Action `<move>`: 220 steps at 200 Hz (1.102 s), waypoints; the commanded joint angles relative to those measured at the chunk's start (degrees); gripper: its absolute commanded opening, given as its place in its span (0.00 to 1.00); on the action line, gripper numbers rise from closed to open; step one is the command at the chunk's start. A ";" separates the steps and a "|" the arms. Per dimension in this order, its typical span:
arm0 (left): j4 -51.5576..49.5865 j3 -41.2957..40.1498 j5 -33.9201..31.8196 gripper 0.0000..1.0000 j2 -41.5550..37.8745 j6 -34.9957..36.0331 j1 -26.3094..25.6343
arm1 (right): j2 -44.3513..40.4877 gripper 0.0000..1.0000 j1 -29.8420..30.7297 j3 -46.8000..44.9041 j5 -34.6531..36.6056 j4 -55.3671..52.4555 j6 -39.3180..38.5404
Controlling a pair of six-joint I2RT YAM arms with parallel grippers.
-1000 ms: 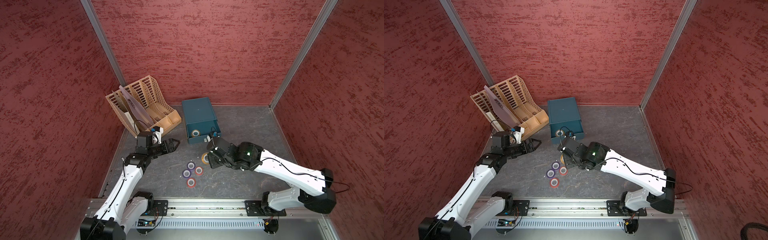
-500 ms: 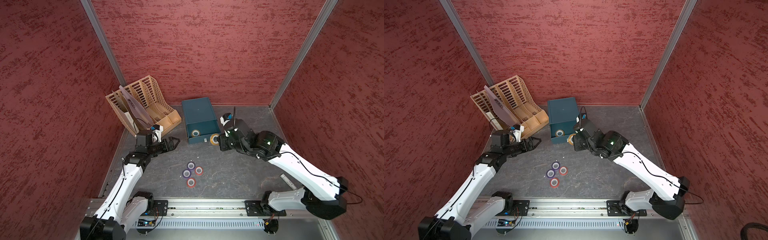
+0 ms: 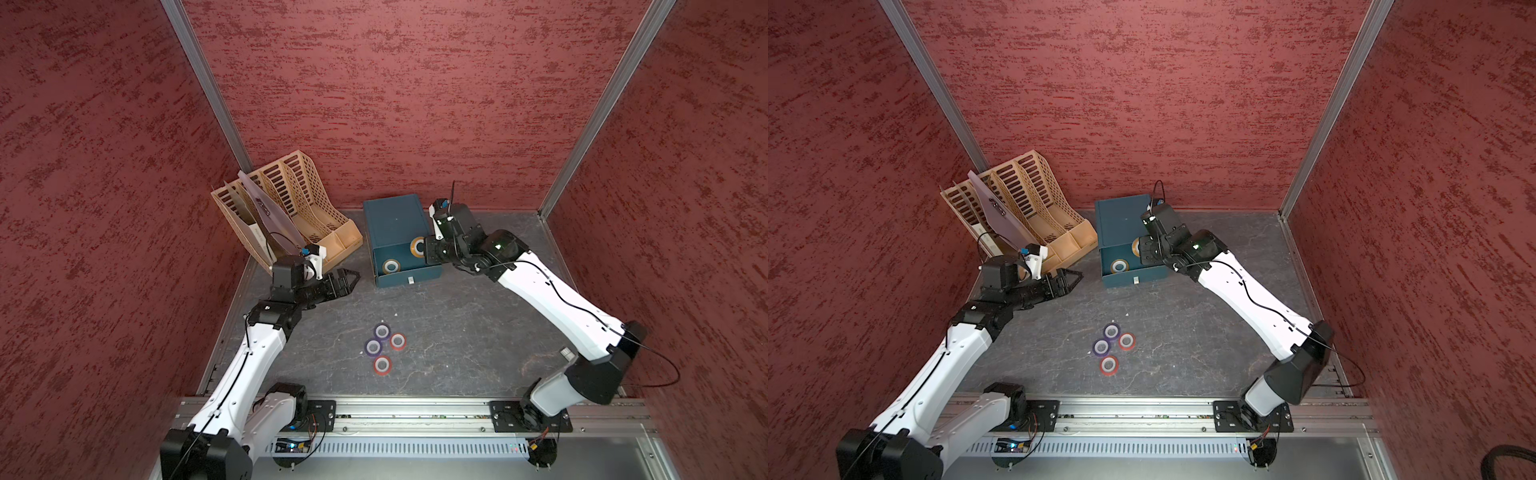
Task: Place the transparent tape into the drawer according to color
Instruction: Place the tape in the drawer.
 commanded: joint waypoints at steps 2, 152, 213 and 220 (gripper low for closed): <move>1.18 1.85 0.69 1.00 0.29 -0.24 0.20 | 1.50 0.00 -1.88 1.15 -2.69 2.19 -1.11; 4.76 12.63 1.79 1.00 10.42 0.19 -1.63 | 4.71 0.44 -2.92 2.01 -5.62 0.96 -1.02; 4.24 22.35 3.25 1.00 19.71 1.48 -3.44 | -0.15 0.98 -1.55 0.19 -7.60 1.34 -1.48; 3.82 23.56 3.13 1.00 20.94 1.54 -3.70 | -1.11 0.99 -1.06 -0.28 -7.44 1.26 -1.64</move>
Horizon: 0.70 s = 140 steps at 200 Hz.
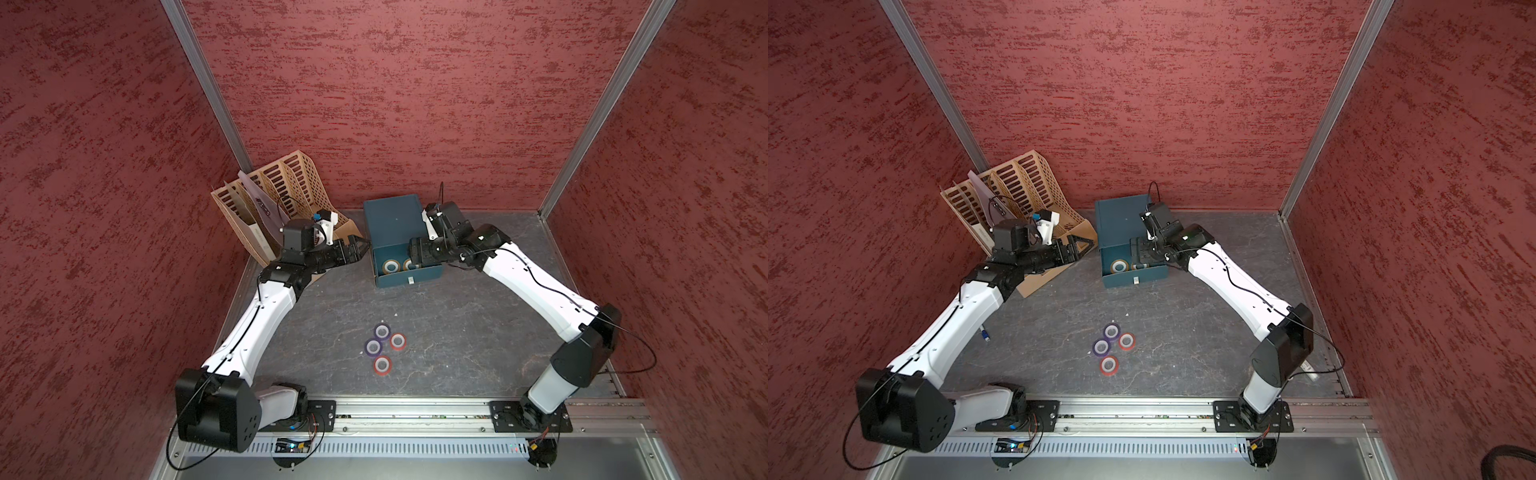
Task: Place the transparent tape into the drawer according to color
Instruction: Place the tape in the drawer, then close the drawer in the storage box.
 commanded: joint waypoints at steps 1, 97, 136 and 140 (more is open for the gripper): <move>0.38 4.02 0.87 1.00 2.84 1.34 -0.89 | -4.94 0.99 1.23 -0.48 -0.66 0.65 -0.50; -6.51 16.16 -7.98 0.94 15.56 4.38 -5.39 | -16.87 0.98 10.85 -13.96 2.50 4.88 1.69; -9.81 18.93 -12.32 0.80 18.29 4.85 -7.17 | -19.13 0.98 12.30 -19.41 3.03 8.45 2.88; -10.07 19.11 -12.63 0.78 18.46 4.83 -7.28 | -19.23 0.98 12.42 -19.94 3.03 8.92 2.97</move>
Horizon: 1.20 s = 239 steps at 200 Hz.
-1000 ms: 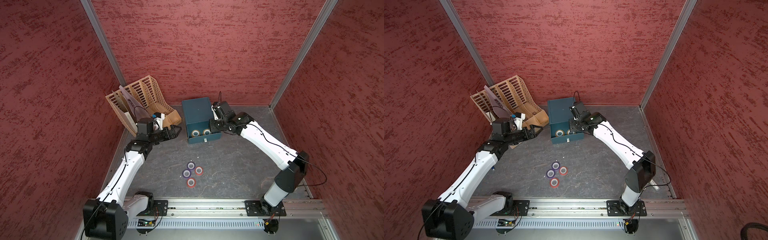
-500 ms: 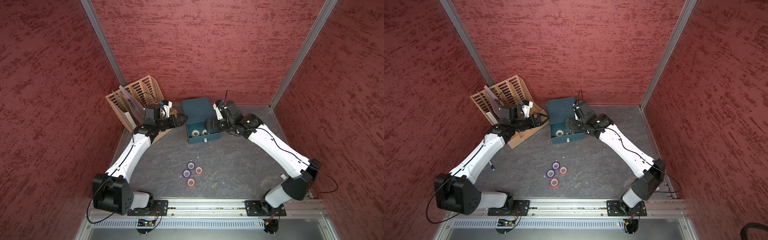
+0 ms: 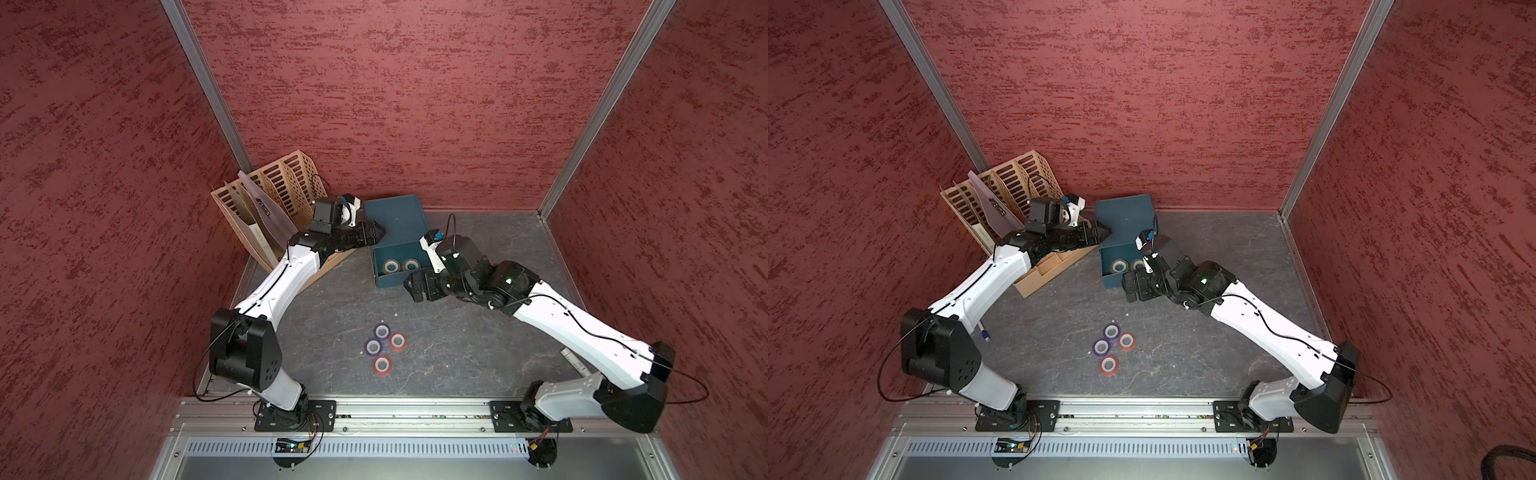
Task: Place the transparent tape into the drawer according to color
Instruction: Close the drawer in the storage box.
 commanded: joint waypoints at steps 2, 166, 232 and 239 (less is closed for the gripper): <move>-3.11 2.40 -3.92 0.78 1.17 1.39 -1.06 | -1.88 0.98 0.88 -2.49 2.14 4.70 1.30; -6.33 3.04 -5.55 0.49 2.46 1.67 -1.80 | 3.21 0.69 5.66 -15.45 15.15 23.15 2.80; -6.74 2.98 -4.87 0.49 2.64 1.93 -1.79 | 6.96 0.62 5.70 -16.37 19.94 30.14 1.28; -6.77 2.96 -4.75 0.49 2.65 2.01 -1.79 | 7.30 0.62 5.74 -16.37 20.48 30.84 0.90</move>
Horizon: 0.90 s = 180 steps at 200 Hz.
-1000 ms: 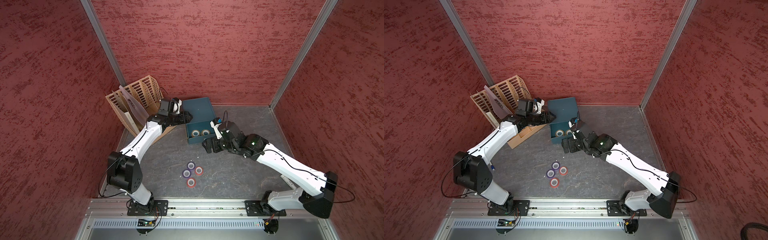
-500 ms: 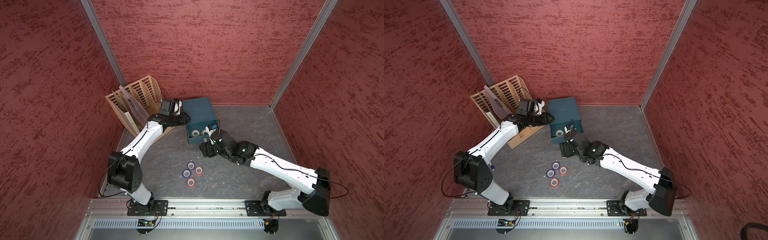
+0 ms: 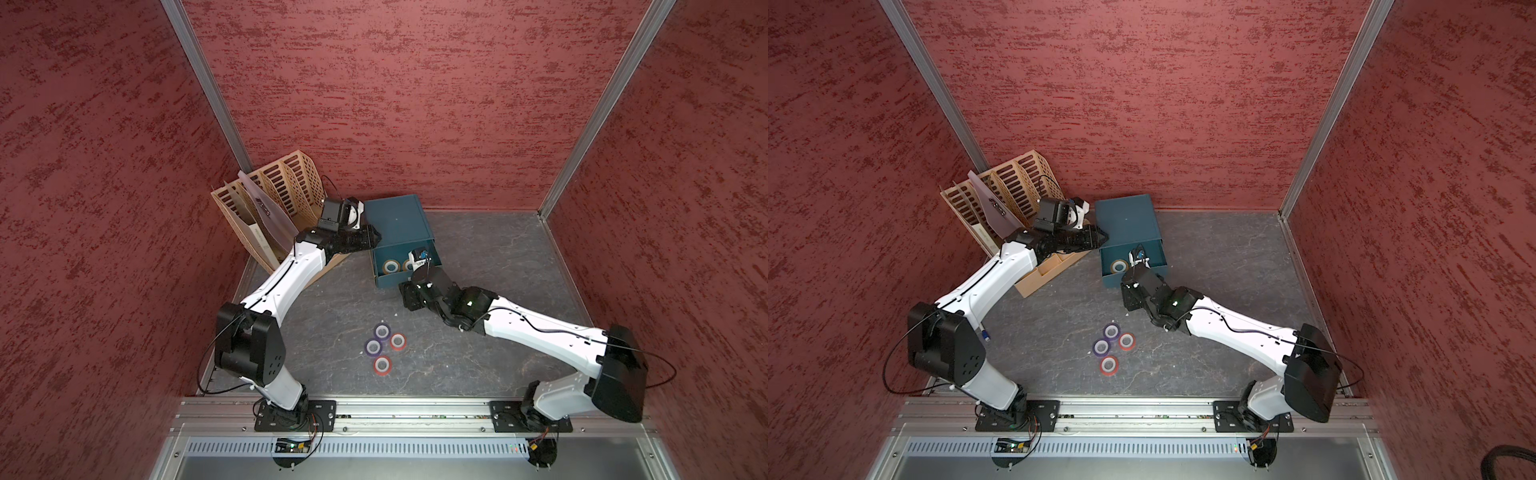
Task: Place the transparent tape into the drawer according to color
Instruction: Close the drawer in the storage box.
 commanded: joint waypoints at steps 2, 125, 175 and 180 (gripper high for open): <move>-1.87 1.04 0.17 0.49 1.14 1.18 -0.08 | 1.91 0.62 0.34 -0.55 4.00 5.33 -1.40; -2.57 0.78 1.76 0.48 1.14 2.46 -0.08 | 7.26 0.64 0.09 -0.30 9.07 18.41 -9.24; -2.78 0.22 1.76 0.47 0.97 2.63 -0.08 | 10.47 0.66 -2.00 0.68 8.85 23.24 -11.76; -2.75 0.18 1.75 0.47 0.96 2.66 -0.08 | 10.72 0.66 -2.18 0.73 8.75 23.78 -12.06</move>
